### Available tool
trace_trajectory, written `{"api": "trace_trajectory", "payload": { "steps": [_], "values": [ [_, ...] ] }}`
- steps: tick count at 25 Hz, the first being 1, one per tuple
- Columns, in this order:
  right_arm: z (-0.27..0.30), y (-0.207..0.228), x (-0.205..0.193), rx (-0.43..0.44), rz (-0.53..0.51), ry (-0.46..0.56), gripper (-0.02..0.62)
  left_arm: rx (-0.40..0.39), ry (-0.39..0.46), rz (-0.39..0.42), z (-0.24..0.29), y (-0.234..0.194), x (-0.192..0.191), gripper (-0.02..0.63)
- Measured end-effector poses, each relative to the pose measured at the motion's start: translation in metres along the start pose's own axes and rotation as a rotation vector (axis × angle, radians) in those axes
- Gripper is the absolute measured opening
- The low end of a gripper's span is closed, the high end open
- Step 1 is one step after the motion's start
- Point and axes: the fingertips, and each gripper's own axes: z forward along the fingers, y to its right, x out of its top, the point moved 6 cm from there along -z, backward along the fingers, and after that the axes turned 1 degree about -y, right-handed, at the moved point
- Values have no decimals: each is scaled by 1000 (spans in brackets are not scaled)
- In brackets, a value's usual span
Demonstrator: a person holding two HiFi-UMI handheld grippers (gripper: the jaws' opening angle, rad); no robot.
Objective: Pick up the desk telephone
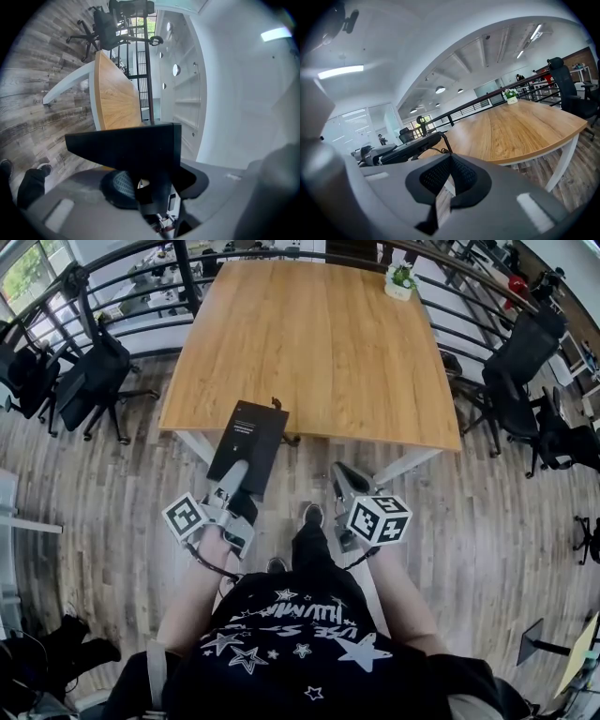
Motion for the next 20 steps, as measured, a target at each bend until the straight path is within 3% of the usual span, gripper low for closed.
{"api": "trace_trajectory", "payload": {
  "steps": [20],
  "values": [
    [-25, -25, -19, -22, -4, -20, -2, 9, -8, -22, -35, 4, -10, 184]
  ]
}}
